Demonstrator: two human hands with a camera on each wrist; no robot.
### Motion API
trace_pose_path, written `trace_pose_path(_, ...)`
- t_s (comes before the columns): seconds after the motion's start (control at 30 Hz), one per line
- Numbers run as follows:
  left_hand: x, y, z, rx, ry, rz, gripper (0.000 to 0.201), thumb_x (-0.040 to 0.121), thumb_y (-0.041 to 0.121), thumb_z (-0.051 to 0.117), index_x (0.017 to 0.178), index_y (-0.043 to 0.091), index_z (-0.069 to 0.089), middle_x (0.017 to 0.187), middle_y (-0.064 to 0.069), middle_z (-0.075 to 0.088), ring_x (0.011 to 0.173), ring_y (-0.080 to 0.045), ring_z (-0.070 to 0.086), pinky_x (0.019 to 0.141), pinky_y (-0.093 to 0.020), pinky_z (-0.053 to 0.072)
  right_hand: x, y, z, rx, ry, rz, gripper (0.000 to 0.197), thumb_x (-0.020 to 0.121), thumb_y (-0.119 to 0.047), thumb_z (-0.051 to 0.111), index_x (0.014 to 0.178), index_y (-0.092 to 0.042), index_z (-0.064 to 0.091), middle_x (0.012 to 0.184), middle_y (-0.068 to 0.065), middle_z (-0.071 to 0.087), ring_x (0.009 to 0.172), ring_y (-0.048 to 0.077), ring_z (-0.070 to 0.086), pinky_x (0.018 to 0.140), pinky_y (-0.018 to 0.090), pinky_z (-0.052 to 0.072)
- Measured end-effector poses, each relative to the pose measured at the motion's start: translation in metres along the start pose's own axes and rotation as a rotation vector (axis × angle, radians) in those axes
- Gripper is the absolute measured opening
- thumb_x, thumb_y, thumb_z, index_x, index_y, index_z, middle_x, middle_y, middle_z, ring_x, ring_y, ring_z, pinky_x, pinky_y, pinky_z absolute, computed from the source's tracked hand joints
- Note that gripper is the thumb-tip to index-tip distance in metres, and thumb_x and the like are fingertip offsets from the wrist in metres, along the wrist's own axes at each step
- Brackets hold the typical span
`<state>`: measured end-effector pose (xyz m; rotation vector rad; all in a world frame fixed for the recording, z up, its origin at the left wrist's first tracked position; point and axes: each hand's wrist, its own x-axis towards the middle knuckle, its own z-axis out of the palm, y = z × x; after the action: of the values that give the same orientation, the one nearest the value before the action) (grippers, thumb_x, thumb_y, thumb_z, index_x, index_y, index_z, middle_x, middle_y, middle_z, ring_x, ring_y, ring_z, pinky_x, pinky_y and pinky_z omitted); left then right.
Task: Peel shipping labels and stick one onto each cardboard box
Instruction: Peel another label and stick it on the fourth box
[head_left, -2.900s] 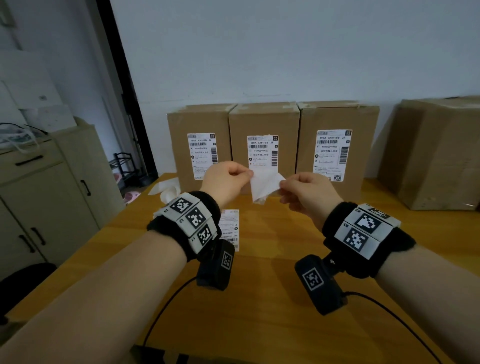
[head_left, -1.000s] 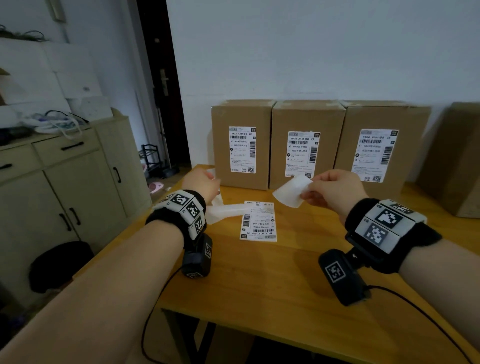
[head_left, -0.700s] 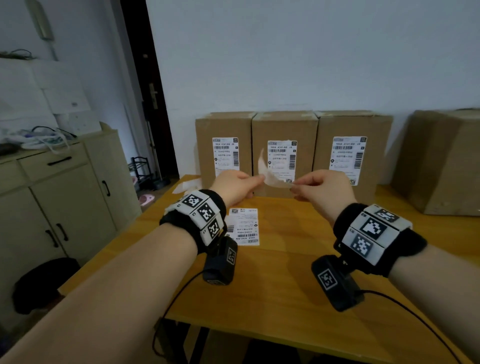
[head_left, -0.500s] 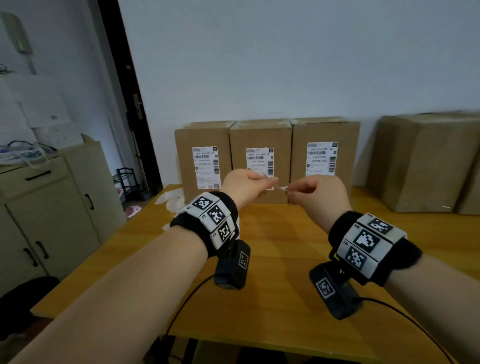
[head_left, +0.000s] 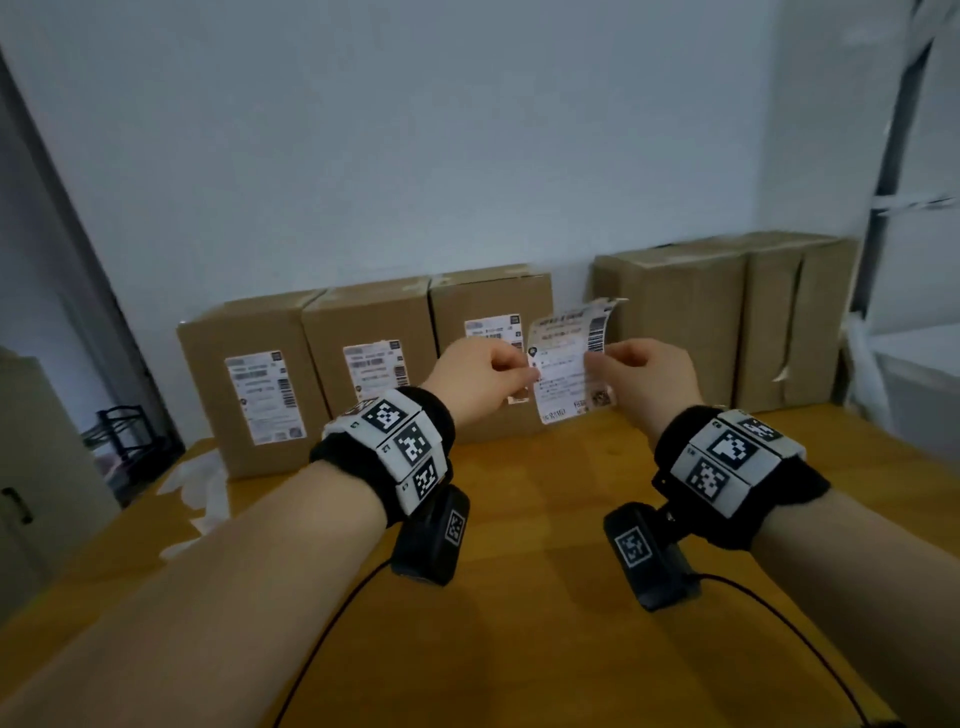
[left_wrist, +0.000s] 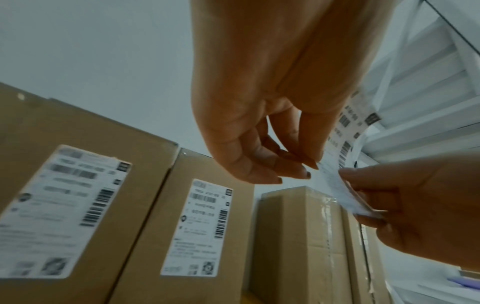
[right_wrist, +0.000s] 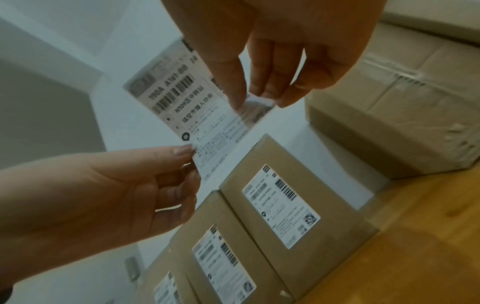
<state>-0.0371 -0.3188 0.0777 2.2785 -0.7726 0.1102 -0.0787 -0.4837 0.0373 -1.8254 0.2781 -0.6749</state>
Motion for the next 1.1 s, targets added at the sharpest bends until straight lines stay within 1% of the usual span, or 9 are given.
trace_pose_path(0.07, 0.014, 0.010, 0.011, -0.005, -0.030, 0.003, 0.018, 0.093, 0.025, 0.055, 0.100, 0.014, 0.068, 0.090, 0.005, 0.066, 0.092, -0.015, 0.066, 0.082, -0.027, 0.055, 0.008, 0.005, -0.013, 0.060, 0.026, 0.019, 0.009, 0.086, -0.026, 0.063, 0.089, -0.017, 0.065, 0.092, 0.001, 0.069, 0.083, 0.014, 0.066, 0.077, 0.031, 0.056)
trace_pose_path(0.2, 0.045, 0.022, 0.033, -0.127, -0.050, -0.040, 0.023, 0.093, 0.027, 0.054, 0.110, 0.014, 0.065, 0.089, 0.004, 0.067, 0.093, -0.019, 0.066, 0.086, -0.035, 0.056, 0.028, 0.017, -0.041, 0.081, 0.077, 0.018, 0.010, 0.085, -0.023, 0.065, 0.080, -0.015, 0.062, 0.083, 0.001, 0.067, 0.078, 0.014, 0.064, 0.068, 0.025, 0.052)
trace_pose_path(0.3, 0.070, 0.025, 0.049, -0.214, 0.015, -0.073, 0.034, 0.093, 0.025, 0.055, 0.126, 0.014, 0.056, 0.106, -0.002, 0.066, 0.095, -0.014, 0.064, 0.085, -0.028, 0.055, 0.051, 0.031, -0.062, 0.094, 0.169, 0.052, 0.010, 0.086, -0.021, 0.065, 0.078, -0.014, 0.062, 0.080, 0.001, 0.067, 0.081, 0.018, 0.065, 0.076, 0.032, 0.054)
trace_pose_path(0.4, 0.095, 0.031, 0.064, -0.068, 0.039, 0.004, 0.042, 0.094, 0.025, 0.053, 0.135, 0.018, 0.047, 0.123, -0.004, 0.059, 0.103, -0.016, 0.060, 0.089, -0.029, 0.052, 0.073, 0.045, -0.079, 0.116, 0.209, 0.091, 0.010, 0.085, -0.022, 0.065, 0.082, -0.013, 0.065, 0.086, 0.006, 0.070, 0.087, 0.023, 0.068, 0.084, 0.040, 0.055)
trace_pose_path(0.53, 0.128, 0.052, 0.084, 0.209, 0.075, 0.237, 0.049, 0.096, 0.018, 0.046, 0.144, 0.021, 0.034, 0.150, 0.001, 0.036, 0.138, -0.016, 0.032, 0.113, -0.031, 0.024, 0.093, 0.062, -0.090, 0.216, 0.254, 0.157, 0.008, 0.088, -0.017, 0.063, 0.080, -0.014, 0.063, 0.087, 0.006, 0.069, 0.085, 0.019, 0.067, 0.082, 0.034, 0.054)
trace_pose_path(0.67, 0.164, 0.063, 0.104, 0.344, 0.015, 0.360, 0.057, 0.095, 0.004, 0.040, 0.148, 0.019, 0.024, 0.156, 0.000, 0.022, 0.145, -0.019, 0.016, 0.118, -0.033, 0.011, 0.107, 0.075, -0.097, 0.333, 0.289, 0.197, 0.011, 0.088, -0.011, 0.060, 0.078, -0.012, 0.060, 0.086, 0.007, 0.068, 0.079, 0.016, 0.065, 0.071, 0.027, 0.052)
trace_pose_path(0.77, 0.179, 0.060, 0.112, 0.411, 0.001, 0.359, 0.061, 0.094, 0.005, 0.040, 0.150, 0.021, 0.018, 0.157, 0.000, 0.018, 0.145, -0.020, 0.013, 0.120, -0.038, 0.014, 0.115, 0.082, -0.101, 0.395, 0.301, 0.202, 0.008, 0.089, -0.009, 0.059, 0.081, -0.010, 0.060, 0.084, 0.007, 0.067, 0.074, 0.014, 0.065, 0.062, 0.023, 0.050)
trace_pose_path(0.93, 0.175, 0.046, 0.105, 0.546, 0.160, 0.372, 0.057, 0.095, 0.019, 0.043, 0.147, 0.024, 0.021, 0.148, -0.002, 0.029, 0.136, -0.023, 0.029, 0.111, -0.039, 0.030, 0.122, 0.082, -0.097, 0.503, 0.290, 0.187, 0.007, 0.088, -0.005, 0.060, 0.082, -0.007, 0.059, 0.080, 0.007, 0.067, 0.068, 0.013, 0.066, 0.050, 0.017, 0.051)
trace_pose_path(1.1, 0.166, 0.039, 0.094, 0.674, 0.209, 0.229, 0.059, 0.094, 0.044, 0.043, 0.146, 0.025, 0.022, 0.145, -0.007, 0.030, 0.138, -0.032, 0.023, 0.110, -0.045, 0.029, 0.125, 0.080, -0.087, 0.656, 0.171, 0.176, 0.006, 0.087, -0.005, 0.060, 0.082, -0.005, 0.061, 0.086, 0.011, 0.069, 0.075, 0.018, 0.067, 0.064, 0.025, 0.054)
